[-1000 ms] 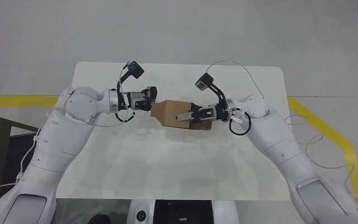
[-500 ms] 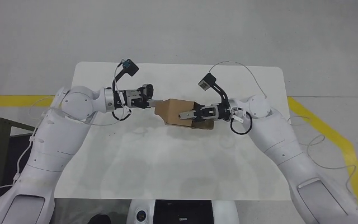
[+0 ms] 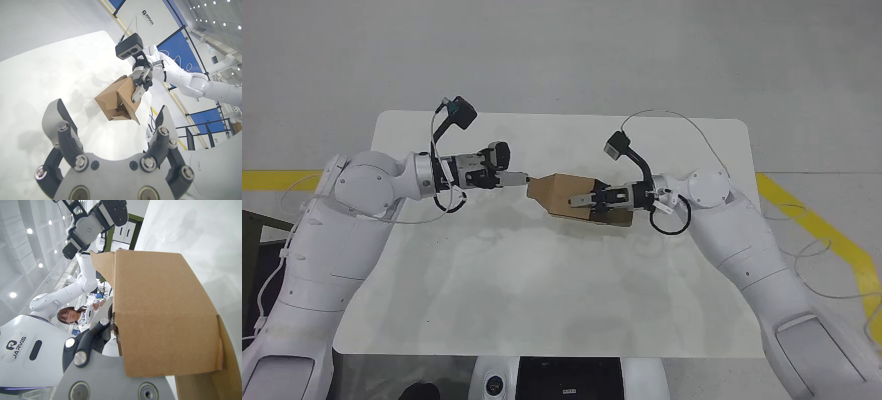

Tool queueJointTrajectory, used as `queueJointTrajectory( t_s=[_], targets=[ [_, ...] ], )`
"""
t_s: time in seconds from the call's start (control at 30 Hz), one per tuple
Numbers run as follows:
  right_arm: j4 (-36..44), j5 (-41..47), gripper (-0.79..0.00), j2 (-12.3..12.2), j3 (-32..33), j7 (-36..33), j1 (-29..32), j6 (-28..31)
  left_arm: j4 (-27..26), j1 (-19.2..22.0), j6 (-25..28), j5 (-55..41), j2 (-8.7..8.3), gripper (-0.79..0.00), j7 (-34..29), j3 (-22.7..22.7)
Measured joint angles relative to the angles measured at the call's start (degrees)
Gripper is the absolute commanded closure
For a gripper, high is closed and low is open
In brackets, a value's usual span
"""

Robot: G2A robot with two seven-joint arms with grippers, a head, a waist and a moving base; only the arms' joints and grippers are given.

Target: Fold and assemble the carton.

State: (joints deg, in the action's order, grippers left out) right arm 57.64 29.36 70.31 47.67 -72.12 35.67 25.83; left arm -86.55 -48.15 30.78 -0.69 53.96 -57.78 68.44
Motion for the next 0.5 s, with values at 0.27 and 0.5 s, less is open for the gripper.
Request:
queueJointTrajectory(
  t_s=[0.27,0.5],
  targets=[
    [1.4,-1.1,0.000,0.3,0.0,0.2,-0.2,-0.7,-1.0,0.6,-3.1,6.6,0.19,-0.785,1.3,-2.2],
    [2.3,-0.9,0.000,0.3,0.7,-0.3,0.2,-0.6,1.7,1.7,-5.6,10.6,0.42,-0.785,2.6,-3.5]
  ],
)
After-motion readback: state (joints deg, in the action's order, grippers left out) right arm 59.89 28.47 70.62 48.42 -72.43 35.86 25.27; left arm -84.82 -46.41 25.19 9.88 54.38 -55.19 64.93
